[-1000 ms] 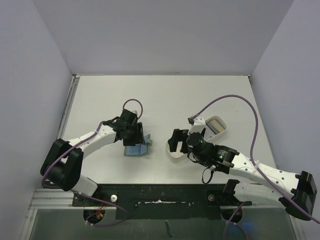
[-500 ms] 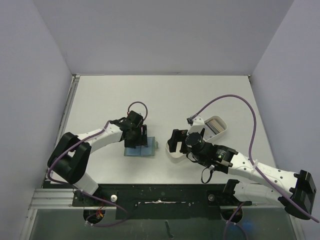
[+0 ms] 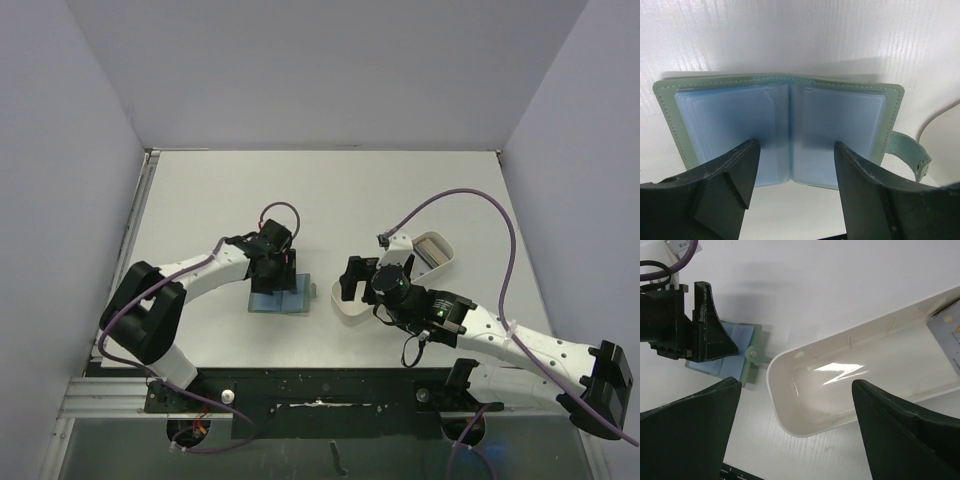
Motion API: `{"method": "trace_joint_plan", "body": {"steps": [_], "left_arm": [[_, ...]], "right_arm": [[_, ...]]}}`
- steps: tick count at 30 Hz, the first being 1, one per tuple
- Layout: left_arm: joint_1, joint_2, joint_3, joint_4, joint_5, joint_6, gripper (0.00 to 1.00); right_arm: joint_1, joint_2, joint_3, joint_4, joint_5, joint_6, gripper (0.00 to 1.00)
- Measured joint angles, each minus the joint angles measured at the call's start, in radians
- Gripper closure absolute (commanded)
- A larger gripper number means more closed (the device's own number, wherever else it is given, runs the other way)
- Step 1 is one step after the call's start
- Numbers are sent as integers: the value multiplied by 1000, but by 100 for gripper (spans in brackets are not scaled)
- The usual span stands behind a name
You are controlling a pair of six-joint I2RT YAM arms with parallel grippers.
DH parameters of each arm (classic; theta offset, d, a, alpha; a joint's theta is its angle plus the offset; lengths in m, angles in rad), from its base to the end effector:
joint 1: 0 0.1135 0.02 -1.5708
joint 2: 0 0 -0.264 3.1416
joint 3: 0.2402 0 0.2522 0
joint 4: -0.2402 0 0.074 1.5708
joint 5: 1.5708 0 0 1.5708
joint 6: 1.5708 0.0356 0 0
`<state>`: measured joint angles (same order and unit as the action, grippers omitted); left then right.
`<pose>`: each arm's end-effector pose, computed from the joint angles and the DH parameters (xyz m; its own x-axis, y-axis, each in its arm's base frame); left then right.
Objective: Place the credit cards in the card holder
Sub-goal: Open the card holder at the center of the board, then pick up the credit card from the storage box.
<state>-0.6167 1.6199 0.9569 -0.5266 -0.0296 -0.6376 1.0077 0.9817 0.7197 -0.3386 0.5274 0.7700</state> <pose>0.2484 -0.1748 0.1720 -0.9472 -0.0578 -0.3153 0.0066 0.9799 -0.1994 0.1283 0.1696 0.2683 -0.5709 0.2225 -0.7903 -0.1554 0.9159 0.3701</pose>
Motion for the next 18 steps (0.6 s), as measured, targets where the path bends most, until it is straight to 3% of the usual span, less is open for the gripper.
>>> {"method": "trace_joint_plan", "body": {"steps": [11, 18], "left_arm": [[11, -58, -28, 17, 110, 10, 44], [72, -121, -77, 74, 220, 10, 50]], "right_arm": [[-38, 75, 97, -64, 135, -83, 0], [-214, 152, 149, -105, 69, -151, 5]]}}
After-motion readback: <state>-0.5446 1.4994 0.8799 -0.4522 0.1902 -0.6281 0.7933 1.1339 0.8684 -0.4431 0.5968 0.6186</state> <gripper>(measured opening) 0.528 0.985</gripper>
